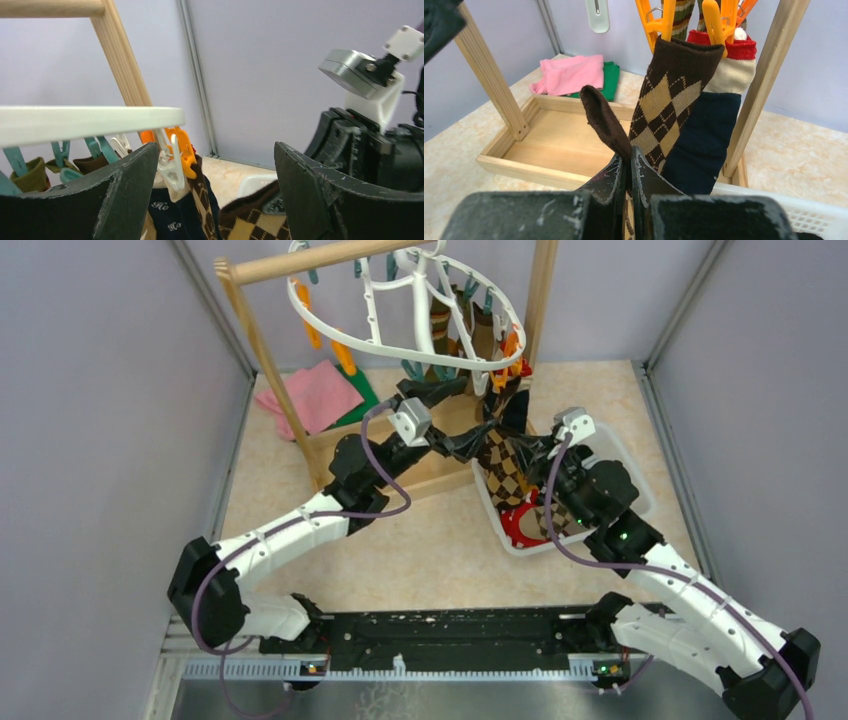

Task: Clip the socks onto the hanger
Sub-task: Open the clamp at the hanger.

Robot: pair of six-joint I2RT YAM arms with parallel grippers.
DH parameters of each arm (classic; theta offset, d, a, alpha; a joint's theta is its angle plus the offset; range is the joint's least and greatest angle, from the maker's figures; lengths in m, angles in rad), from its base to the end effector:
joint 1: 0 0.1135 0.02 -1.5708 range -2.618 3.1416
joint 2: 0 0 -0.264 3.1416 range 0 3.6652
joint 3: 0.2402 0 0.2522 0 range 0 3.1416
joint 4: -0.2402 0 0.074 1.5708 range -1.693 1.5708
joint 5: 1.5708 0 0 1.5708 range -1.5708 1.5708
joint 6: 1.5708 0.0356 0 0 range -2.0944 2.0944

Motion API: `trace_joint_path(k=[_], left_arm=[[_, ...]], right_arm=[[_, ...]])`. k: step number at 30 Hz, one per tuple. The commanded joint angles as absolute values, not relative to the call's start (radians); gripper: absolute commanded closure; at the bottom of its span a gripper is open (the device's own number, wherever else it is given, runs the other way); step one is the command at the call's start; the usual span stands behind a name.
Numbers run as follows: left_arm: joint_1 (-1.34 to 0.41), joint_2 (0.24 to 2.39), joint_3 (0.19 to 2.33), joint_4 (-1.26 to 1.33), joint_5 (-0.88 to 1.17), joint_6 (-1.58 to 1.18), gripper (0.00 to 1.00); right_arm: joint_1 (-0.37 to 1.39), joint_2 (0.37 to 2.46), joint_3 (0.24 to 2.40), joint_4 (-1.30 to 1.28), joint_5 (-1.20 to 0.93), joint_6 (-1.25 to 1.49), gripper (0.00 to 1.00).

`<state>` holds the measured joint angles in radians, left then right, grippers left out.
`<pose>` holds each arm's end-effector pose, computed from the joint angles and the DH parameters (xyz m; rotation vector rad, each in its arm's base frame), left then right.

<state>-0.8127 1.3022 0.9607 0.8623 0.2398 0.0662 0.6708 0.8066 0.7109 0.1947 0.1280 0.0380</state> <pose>0.1967 -0.2201 0.3966 0.6604 0.8786 -0.7981 0.1561 0.1181 0.3512 -0.3627 1.4461 0.4805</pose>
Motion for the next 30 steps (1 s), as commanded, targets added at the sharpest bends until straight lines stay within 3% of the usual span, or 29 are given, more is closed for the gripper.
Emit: trace_joint_path(k=[1,30], left_arm=[[-0.79,1.34,1.055,0.794,0.198,0.081,0.1],[-0.663,1.466,1.158,0.84,0.346,-0.121,0.1]], right_arm=[[0.655,0.777,0.709,0.249,0.115,0.051,1.0],[0.635,0.779,0.712,0.253,0.094,0.056,1.0]])
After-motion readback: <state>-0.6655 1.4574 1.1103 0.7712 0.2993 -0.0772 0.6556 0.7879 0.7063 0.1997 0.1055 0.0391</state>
